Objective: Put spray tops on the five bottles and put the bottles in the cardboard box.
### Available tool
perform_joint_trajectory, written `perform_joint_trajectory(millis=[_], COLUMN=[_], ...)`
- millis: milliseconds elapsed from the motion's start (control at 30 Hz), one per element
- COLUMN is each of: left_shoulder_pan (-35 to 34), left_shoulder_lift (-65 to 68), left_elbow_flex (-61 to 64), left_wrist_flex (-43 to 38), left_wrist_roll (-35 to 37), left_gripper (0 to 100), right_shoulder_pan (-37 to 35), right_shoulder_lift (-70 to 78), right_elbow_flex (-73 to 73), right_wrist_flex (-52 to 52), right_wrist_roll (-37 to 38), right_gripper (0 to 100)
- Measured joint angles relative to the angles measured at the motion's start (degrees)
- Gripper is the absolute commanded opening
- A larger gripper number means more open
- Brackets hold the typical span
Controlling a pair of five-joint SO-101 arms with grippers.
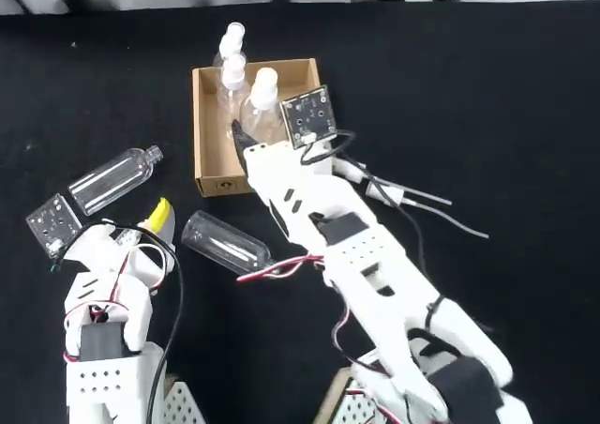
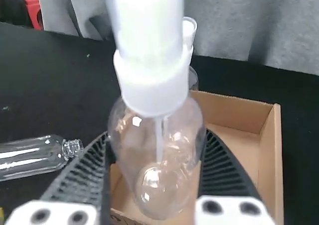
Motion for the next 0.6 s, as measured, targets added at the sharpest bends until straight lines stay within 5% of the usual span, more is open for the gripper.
perform_joint_trajectory(millis=[600], left_shoulder_pan=[0.00], left_shoulder_lift=[0.00], left_elbow_flex=[0.00], left_wrist_flex=[0.00], left_wrist_roll=[0.00], left_gripper=[21], right_shoulder_pan=[-2.29], right_shoulder_lift=[18.46], right_elbow_flex=[-8.70], right_wrist_flex=[-6.42], right_wrist_roll=[0.00], right_gripper=[12.1])
